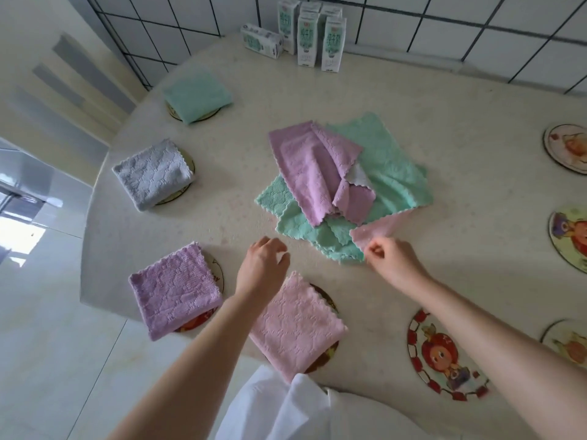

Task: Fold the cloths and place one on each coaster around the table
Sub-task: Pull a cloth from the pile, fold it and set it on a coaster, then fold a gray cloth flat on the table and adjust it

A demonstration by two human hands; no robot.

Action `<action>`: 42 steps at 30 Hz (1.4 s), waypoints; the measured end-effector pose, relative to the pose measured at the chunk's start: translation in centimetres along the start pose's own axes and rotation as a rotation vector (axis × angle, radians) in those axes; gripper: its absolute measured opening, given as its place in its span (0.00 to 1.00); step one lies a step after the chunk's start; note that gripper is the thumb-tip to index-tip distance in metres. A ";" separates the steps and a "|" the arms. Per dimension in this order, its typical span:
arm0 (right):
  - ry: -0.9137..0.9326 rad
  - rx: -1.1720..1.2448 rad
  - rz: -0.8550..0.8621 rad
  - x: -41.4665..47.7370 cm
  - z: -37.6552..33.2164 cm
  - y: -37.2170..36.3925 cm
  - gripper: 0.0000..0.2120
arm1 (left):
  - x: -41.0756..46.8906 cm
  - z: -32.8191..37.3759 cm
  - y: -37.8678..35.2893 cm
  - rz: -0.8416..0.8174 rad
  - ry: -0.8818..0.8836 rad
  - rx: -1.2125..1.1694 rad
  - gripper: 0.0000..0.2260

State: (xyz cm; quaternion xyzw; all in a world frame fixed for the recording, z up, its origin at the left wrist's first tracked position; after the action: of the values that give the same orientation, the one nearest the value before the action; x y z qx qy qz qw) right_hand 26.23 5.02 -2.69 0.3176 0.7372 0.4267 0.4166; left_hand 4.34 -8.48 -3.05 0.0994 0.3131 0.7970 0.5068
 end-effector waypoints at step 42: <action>0.128 0.357 0.683 10.5 3.3 22.4 0.07 | 19.0 21.0 6.1 0.294 -0.133 -0.332 0.16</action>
State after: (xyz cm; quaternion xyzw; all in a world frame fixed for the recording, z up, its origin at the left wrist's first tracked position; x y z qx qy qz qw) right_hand 26.97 24.61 12.75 0.5850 0.6761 0.4249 0.1421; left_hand 0.89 14.62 14.07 0.1117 0.1258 0.8945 0.4143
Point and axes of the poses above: each hand's wrist, its own x-axis towards the middle knuckle, its own y-axis out of the back of the hand, z = x × y, the point moved 1 cm from there along x, towards the middle knuckle, and after that the axes turned 15 degrees about -x, right-handed, at the moved point
